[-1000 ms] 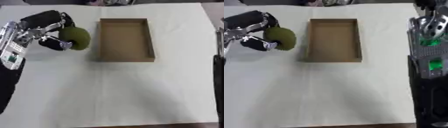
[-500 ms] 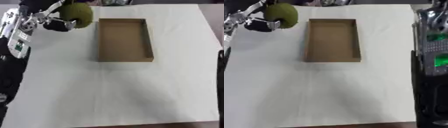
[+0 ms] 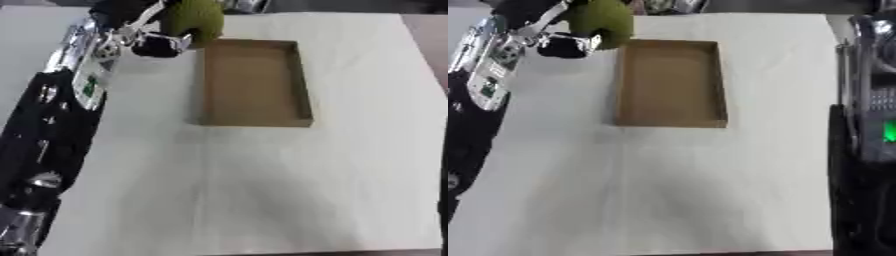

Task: Pick up objects on the table and place them in the box.

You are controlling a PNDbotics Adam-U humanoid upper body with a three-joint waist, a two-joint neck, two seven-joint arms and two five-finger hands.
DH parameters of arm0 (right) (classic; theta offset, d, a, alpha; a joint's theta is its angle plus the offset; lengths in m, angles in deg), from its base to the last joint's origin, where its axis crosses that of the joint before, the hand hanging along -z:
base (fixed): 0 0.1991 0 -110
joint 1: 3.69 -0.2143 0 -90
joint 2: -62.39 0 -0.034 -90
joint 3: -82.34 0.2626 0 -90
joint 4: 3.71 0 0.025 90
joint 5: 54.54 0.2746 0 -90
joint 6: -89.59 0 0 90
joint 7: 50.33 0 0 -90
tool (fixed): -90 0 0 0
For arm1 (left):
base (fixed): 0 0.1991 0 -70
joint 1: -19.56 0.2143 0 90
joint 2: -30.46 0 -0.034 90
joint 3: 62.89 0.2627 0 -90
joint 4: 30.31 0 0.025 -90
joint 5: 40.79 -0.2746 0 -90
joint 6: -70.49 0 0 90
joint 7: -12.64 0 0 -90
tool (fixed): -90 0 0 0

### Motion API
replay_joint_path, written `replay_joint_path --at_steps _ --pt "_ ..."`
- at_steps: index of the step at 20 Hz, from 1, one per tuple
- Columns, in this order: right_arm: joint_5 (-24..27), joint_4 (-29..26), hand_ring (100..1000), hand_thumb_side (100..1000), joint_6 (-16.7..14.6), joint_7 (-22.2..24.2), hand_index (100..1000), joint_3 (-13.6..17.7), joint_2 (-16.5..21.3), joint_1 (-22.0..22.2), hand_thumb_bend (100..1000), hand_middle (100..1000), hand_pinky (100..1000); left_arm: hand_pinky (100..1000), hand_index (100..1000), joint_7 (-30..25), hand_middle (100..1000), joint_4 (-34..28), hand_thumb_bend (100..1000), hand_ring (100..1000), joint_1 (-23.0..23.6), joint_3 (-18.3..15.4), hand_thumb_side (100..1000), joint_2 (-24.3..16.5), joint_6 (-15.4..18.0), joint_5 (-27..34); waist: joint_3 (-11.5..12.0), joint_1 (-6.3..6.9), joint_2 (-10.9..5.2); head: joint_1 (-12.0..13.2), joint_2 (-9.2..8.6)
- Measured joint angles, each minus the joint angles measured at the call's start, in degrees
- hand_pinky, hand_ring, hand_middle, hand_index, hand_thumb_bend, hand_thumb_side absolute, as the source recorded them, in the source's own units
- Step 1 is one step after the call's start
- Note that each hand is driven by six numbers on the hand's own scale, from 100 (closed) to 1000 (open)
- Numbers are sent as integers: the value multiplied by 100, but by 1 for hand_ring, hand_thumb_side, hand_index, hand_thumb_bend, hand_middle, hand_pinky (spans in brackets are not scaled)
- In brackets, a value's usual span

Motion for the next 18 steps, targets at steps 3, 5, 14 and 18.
replay_joint_path --at_steps 3,5,14,18 --pt "-15 0 339 564 -32 31 718 -14 -99 -4 100 568 671 500 586 162 403 258 100 463 -53 -19 229 53 163 -194 -142 52 0 142 0" --pt "-15 0 339 564 -54 46 718 -24 -163 -29 100 568 672 488 585 277 398 405 100 461 -86 -72 259 94 247 -282 -237 65 0 224 0" --pt "-37 0 334 561 -78 96 718 -65 -339 -45 100 569 673 511 623 897 429 876 100 484 -128 -158 285 269 405 -283 -448 82 7 353 1" --pt "-40 0 334 562 -61 114 718 -78 -375 -41 100 569 672 596 738 984 554 978 100 579 -126 -135 208 295 509 -292 -451 84 17 360 1"
